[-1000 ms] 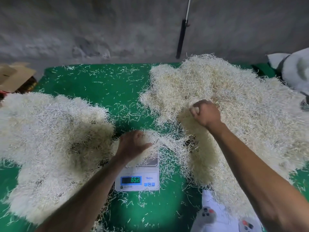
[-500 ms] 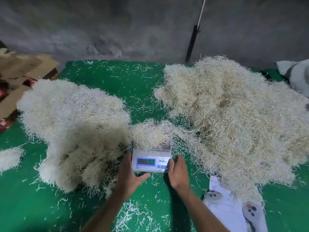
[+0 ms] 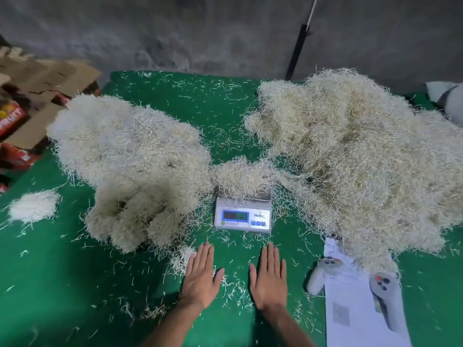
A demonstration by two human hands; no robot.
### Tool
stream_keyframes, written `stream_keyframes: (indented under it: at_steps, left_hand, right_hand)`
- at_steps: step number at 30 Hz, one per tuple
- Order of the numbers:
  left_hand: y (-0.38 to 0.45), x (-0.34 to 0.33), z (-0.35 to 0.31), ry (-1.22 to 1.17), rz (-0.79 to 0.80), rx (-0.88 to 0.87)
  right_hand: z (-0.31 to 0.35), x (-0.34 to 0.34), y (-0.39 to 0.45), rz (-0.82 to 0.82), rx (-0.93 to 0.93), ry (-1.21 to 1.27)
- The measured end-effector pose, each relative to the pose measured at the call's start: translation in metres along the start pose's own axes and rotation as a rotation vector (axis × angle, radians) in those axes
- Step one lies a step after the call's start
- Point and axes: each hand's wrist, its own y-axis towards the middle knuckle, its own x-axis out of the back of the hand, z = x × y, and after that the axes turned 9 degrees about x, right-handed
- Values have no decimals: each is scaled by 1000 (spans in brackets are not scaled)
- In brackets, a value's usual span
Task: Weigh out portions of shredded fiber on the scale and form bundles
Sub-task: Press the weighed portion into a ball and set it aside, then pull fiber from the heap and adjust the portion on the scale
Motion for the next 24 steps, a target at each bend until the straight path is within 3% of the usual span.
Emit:
stream_keyframes:
  at_steps: [6,12,15,19,22,24]
  left_hand:
    - [-1,7,-1,-41,10,24]
    - [24,44,-26,-183,-124,128]
    - [53,75,-44,-413,-174,89]
    - [97,122,-71,-638,-266,18]
    - [135,150,-87,-597,-307,-38]
    - [162,164,-96,-460,-281,-77]
  right_hand:
    - [5,9,2,19,-40,-9]
    - [-12,74,56,-128,-31,50]
    - [-18,116,101,-288,-25,162]
    - [-8,166,158,-449,9,631]
    - [3,193,196,-514,-57,904]
    - [5,203,215,-445,-79,1042]
